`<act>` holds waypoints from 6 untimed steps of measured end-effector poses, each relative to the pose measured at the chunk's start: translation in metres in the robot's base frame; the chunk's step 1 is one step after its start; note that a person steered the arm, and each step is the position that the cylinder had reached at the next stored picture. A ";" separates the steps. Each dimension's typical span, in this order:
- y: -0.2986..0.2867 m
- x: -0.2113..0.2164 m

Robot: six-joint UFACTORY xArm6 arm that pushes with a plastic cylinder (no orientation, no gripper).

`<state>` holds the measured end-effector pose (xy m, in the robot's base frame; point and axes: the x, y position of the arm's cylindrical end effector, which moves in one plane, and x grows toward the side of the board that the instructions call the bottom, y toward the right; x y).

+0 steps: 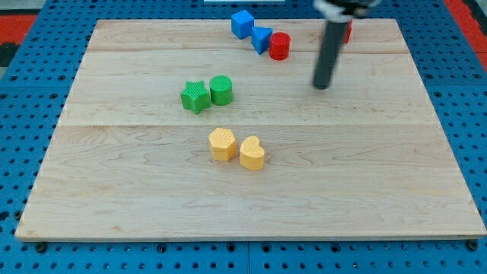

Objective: Move the red circle towards the bottom left of the red star

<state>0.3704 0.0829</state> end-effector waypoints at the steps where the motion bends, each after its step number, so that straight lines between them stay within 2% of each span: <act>1: -0.060 0.005; 2: -0.081 -0.050; 3: -0.097 -0.064; 4: -0.089 -0.091; 6: -0.037 -0.092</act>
